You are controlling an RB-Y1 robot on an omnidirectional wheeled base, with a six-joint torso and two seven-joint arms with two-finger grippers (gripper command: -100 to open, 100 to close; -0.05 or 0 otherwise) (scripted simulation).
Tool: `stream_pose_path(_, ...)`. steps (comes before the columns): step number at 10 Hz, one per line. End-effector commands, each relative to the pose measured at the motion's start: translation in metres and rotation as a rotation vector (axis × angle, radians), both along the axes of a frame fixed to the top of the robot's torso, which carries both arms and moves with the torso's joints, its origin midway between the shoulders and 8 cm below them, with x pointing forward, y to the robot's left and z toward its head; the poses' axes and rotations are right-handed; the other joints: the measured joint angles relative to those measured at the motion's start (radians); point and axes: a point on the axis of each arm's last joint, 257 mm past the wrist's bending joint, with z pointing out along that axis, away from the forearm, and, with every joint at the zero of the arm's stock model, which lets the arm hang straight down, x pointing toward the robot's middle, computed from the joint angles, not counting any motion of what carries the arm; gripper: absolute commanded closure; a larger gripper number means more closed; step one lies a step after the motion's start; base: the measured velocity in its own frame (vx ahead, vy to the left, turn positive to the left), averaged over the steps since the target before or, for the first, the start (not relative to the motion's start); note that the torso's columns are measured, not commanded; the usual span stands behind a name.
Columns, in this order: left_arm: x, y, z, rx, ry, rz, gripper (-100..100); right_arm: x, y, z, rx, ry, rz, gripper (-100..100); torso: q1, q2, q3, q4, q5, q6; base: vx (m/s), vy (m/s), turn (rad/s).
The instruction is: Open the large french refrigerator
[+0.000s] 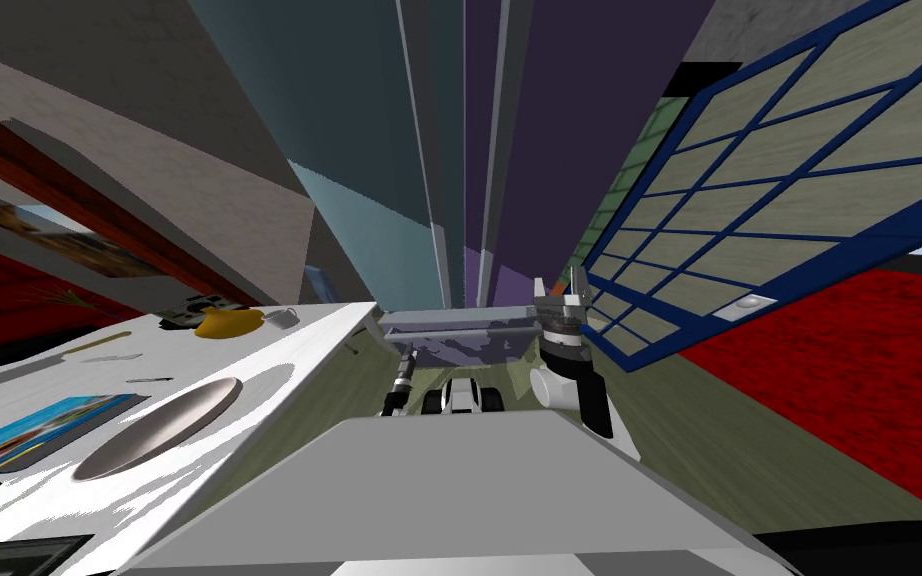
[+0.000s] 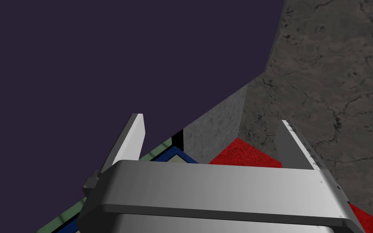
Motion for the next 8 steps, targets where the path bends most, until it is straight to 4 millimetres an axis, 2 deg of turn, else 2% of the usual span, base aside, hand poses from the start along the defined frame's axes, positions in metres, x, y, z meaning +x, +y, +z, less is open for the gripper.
stream_pose_path(1, -0.011, -0.009, -0.009, -0.028, 0.014, 0.010, -100, 0.000, 0.000, 0.000, 0.000, 0.000, 0.000, 0, 0.002, 0.001, 0.001, 0.000, 0.000, 0.000, 0.194, 0.018, -0.038)
stream_pose_path(2, -0.012, -0.019, -0.011, -0.050, 0.016, 0.013, -100, 0.000, 0.000, 0.000, 0.000, 0.000, 0.000, 0, 0.001, 0.000, 0.000, 0.000, 0.000, 0.000, 0.135, 0.009, -0.011)
stream_pose_path(3, -0.011, -0.013, -0.011, -0.035, 0.015, 0.011, -100, 0.000, 0.000, 0.000, 0.000, 0.000, 0.000, 0, 0.000, 0.002, 0.001, 0.000, 0.000, 0.000, 0.049, 0.005, -0.001)
stream_pose_path(5, 0.008, -0.012, -0.005, -0.039, 0.014, 0.010, -100, 0.000, 0.000, 0.000, 0.000, 0.000, 0.000, 0, 0.000, 0.003, 0.002, 0.001, 0.000, 0.000, 0.043, -0.006, 0.004)
stream_pose_path(6, 0.003, -0.014, -0.005, -0.038, 0.011, 0.009, -100, 0.000, 0.000, 0.000, 0.000, 0.000, 0.000, 0, 0.000, 0.001, 0.000, 0.000, 0.000, 0.000, 0.019, -0.002, -0.001)
stream_pose_path(7, -0.007, -0.013, -0.010, -0.038, 0.014, 0.010, 100, 0.000, 0.000, 0.000, 0.000, 0.000, 0.000, 0, 0.000, 0.000, 0.000, 0.000, 0.000, 0.000, -0.030, 0.000, -0.006)
stream_pose_path(8, -0.002, -0.013, -0.009, -0.038, 0.016, 0.010, 100, 0.000, 0.000, 0.000, 0.000, 0.000, 0.000, 0, 0.001, 0.002, 0.001, 0.000, 0.000, 0.000, -0.021, 0.000, -0.001)
